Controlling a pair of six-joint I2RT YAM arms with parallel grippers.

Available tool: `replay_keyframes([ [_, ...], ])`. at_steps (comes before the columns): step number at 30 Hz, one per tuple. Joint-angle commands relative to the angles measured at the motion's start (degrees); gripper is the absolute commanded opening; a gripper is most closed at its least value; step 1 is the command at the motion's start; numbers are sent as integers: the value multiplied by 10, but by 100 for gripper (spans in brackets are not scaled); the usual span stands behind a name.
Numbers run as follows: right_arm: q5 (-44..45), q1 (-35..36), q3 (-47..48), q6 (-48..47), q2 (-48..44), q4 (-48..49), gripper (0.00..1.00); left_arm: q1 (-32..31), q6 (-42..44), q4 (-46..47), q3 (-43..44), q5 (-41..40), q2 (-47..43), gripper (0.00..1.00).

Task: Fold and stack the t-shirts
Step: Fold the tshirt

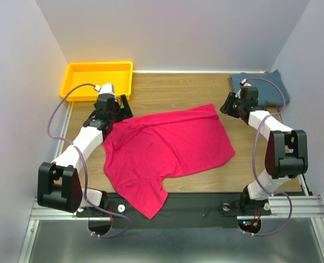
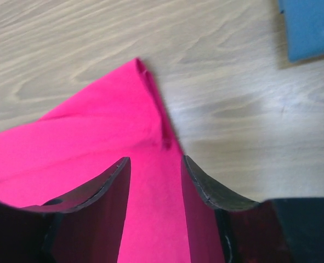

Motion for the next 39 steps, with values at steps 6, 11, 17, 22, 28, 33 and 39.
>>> replay_keyframes([
  [6, -64, -2, -72, 18, -105, 3, 62, -37, 87, 23, -8, 71, 76, 99],
  [11, -72, -2, -114, 22, -161, -4, 63, -46, 110, 23, 36, 84, 152, 98],
  [17, -72, -2, -129, 19, -190, -13, 63, -51, 123, 22, 60, 108, 209, 95],
  [22, -67, -2, -125, 16, -192, -19, 63, -64, 121, 15, 61, 130, 205, 88],
  [28, -65, -2, -125, 18, -189, -22, 63, -85, 108, -20, 48, 151, 168, 70],
  [33, -61, -3, -126, 15, -193, -22, 63, -98, 89, -36, 24, 172, 141, 60],
  [39, -63, -2, -123, 15, -196, -25, 63, -130, 57, -47, -14, 216, 124, 59],
])
